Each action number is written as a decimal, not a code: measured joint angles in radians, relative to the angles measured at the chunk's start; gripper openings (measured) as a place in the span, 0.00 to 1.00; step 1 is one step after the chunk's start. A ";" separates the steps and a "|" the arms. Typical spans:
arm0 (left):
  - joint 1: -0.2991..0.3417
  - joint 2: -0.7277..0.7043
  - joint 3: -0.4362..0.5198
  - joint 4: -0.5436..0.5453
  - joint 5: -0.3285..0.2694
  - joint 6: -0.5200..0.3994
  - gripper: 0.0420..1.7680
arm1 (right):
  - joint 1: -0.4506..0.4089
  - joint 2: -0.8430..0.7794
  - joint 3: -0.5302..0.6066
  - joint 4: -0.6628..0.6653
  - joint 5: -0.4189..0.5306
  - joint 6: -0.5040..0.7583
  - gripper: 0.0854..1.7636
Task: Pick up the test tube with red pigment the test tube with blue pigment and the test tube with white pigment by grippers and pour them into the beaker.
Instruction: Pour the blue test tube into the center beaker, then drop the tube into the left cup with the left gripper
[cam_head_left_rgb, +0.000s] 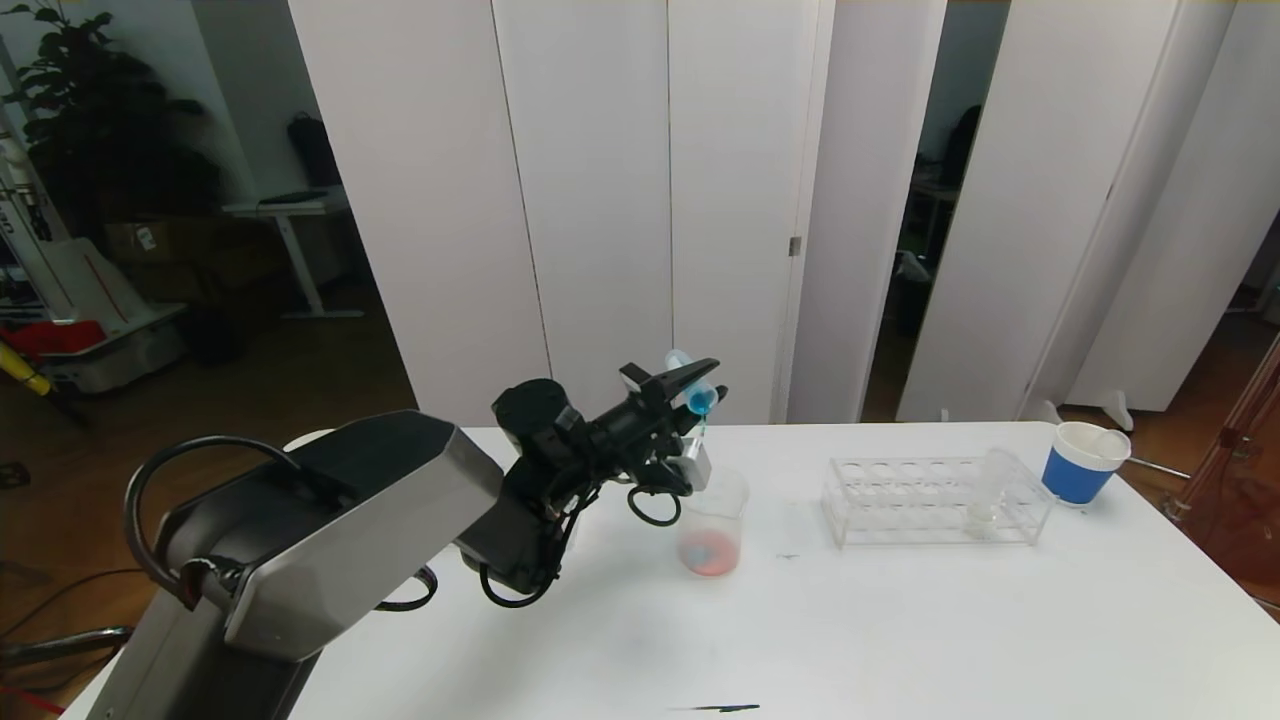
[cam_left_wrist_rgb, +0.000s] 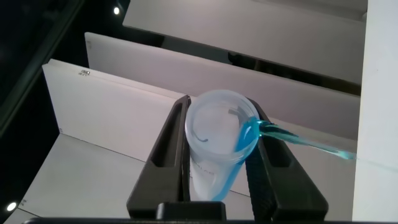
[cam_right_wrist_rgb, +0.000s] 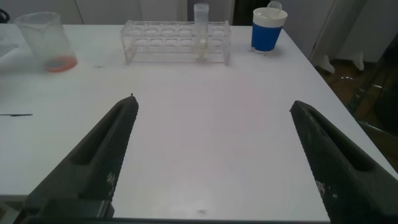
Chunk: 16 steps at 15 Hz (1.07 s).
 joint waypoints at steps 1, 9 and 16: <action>-0.001 0.000 -0.001 0.000 0.000 0.000 0.31 | 0.000 0.000 0.000 0.000 0.000 0.000 0.99; -0.005 -0.003 -0.006 -0.022 0.001 0.009 0.31 | 0.000 0.000 0.000 0.000 0.000 0.000 0.99; -0.007 -0.005 -0.011 -0.026 0.002 0.011 0.31 | 0.000 0.000 0.000 0.000 0.000 0.000 0.99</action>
